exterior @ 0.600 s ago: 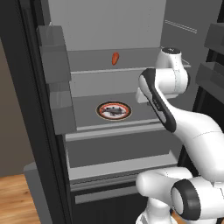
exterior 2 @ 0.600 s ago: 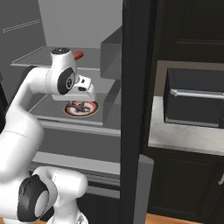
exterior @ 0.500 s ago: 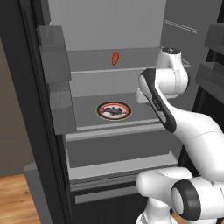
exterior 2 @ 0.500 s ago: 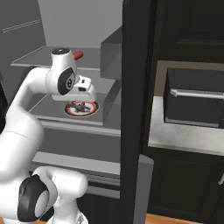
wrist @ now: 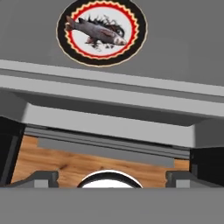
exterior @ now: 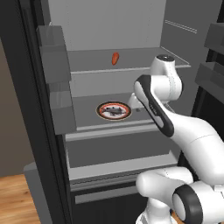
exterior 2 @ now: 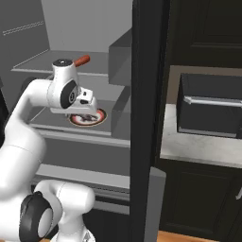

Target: Retrieve the fish from the fridge and place it on the cutting board.

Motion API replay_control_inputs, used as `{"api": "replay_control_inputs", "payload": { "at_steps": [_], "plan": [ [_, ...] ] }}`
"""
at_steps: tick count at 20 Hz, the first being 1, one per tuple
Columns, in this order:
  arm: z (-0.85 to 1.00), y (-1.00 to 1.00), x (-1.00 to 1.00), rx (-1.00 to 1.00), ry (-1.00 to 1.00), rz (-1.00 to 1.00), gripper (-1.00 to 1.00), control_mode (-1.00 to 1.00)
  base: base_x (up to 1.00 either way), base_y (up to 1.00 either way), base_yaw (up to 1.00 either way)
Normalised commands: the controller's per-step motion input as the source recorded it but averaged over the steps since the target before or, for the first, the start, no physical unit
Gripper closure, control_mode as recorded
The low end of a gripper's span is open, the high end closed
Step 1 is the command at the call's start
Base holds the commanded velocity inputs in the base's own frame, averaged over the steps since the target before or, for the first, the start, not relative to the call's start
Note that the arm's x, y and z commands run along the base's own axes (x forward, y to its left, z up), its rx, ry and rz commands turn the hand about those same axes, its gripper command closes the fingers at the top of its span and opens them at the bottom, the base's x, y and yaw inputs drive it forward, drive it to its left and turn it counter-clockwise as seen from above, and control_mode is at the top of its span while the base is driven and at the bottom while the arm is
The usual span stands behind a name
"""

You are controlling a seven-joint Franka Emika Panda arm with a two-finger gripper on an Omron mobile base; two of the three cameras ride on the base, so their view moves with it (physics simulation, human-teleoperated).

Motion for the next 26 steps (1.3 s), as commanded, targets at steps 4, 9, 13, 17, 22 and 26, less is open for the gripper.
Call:
{"api": "replay_control_inputs", "payload": {
  "at_steps": [4,9,13,17,22,26],
  "plan": [
    [-0.11,0.16,0.45,-0.04,-0.15,0.12,-1.00,-1.00,0.00,0.00,0.00],
    [-0.42,0.00,0.67,-0.08,-0.11,0.13,-1.00,-1.00,0.00,0.00,0.00],
    [-0.40,0.03,0.69,-0.07,-0.03,0.08,-1.00,-1.00,0.00,0.00,0.00],
    [-0.01,0.00,0.69,-0.01,0.00,0.05,-1.00,-1.00,0.00,0.00,0.00],
    [-0.11,0.07,0.69,-0.01,0.03,0.04,-1.00,-1.00,0.00,0.00,0.00],
    [-0.19,0.19,0.61,0.00,0.08,0.03,-1.00,-1.00,0.00,0.00,0.00]
  ]
}}
